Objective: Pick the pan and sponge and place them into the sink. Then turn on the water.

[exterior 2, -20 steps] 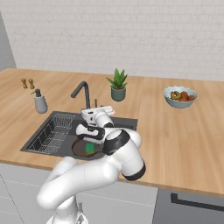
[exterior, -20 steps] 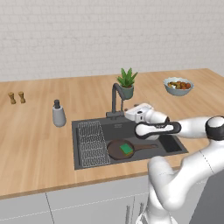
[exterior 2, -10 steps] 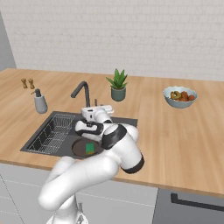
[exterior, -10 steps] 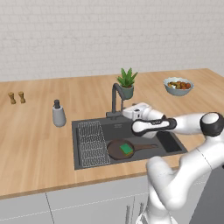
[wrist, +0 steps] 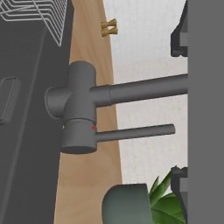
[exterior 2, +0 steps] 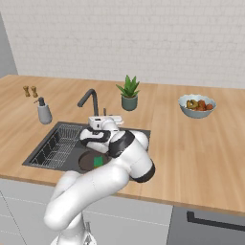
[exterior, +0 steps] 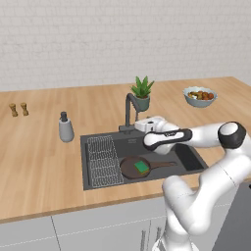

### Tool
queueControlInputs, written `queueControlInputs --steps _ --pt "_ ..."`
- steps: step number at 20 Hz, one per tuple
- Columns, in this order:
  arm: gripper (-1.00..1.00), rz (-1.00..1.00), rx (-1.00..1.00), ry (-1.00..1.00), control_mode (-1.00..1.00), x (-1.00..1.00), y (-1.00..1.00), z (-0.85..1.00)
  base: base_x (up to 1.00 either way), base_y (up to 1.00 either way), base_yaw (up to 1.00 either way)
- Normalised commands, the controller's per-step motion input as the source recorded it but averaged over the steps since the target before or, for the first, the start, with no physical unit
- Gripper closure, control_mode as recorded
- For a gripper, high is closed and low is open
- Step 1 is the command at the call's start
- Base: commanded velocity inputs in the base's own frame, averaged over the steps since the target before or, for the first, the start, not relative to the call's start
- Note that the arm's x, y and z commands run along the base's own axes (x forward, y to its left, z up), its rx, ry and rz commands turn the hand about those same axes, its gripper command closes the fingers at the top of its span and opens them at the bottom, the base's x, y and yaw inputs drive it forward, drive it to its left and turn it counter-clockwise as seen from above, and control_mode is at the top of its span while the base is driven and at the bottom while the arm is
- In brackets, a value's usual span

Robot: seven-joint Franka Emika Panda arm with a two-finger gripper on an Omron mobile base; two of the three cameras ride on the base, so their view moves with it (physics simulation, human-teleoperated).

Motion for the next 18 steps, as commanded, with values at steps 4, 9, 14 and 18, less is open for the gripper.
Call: queueControlInputs --steps 4,9,14,18 --pt "-1.0 -0.03 0.0 0.0 -1.0 0.01 0.0 -0.12 0.0 0.0 0.0" --pt "-1.0 -0.01 0.0 0.0 -1.0 0.09 0.0 -0.14 0.0 0.0 0.0" --pt "-1.0 -0.03 0.0 -0.03 -1.0 0.21 0.0 -0.2 0.0 0.0 0.0" --pt "-1.0 -0.03 0.0 -0.07 -1.0 0.14 0.0 -0.17 0.0 0.0 0.0"
